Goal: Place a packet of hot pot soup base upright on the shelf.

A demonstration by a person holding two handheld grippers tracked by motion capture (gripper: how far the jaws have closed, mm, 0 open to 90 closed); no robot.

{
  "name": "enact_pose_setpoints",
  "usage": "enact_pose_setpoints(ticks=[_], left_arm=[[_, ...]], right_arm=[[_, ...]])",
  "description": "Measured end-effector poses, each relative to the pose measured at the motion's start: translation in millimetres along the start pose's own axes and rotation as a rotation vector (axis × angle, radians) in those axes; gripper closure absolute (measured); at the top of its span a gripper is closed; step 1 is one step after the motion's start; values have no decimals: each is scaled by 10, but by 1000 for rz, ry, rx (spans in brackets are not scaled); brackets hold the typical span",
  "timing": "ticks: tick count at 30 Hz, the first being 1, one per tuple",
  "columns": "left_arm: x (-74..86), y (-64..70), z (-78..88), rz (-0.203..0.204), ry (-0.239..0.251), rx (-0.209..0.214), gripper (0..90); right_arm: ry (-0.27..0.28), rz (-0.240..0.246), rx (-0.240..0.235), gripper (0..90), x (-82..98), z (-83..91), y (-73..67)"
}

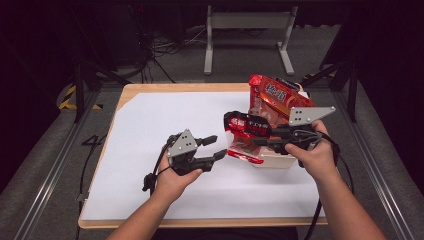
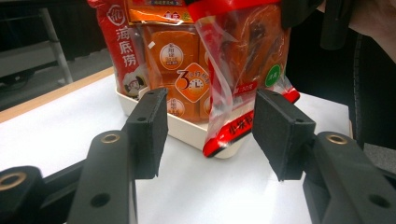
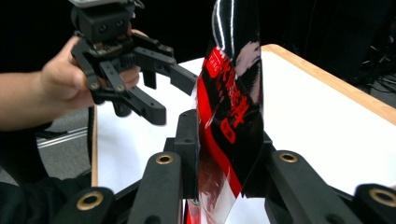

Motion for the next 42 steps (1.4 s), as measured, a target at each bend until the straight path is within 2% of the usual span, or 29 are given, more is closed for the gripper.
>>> enact_pose_setpoints(ticks=[5, 14, 18, 24, 34, 42], left_arm=[[-16, -14, 40, 9, -9, 0, 461], [-25, -68, 94, 21, -10, -18, 458], [-15, -132, 151, 19, -31, -49, 429], [5, -211, 242, 38, -54, -84, 408], [16, -275, 338, 48, -61, -110, 406], [20, -298, 341, 47, -60, -114, 407]], right_arm=[[-19, 33, 8, 732, -4, 116, 100], [-23, 44, 29, 733, 15, 257, 236], [-23, 40, 43, 733, 37, 323, 305], [-23, 42, 55, 733, 69, 401, 380], [-24, 29, 73, 745, 138, 478, 497], [-22, 30, 79, 748, 228, 530, 578]])
Point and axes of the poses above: each handheld gripper's, and its own axes: z roughly backward along the jaws, x roughly out of its underside, y roughly to its right, the point moved 8 cm from there along -z, roughly forward along the jaws, and after that the axes turned 14 degrees about y, right-handed, at the moved point
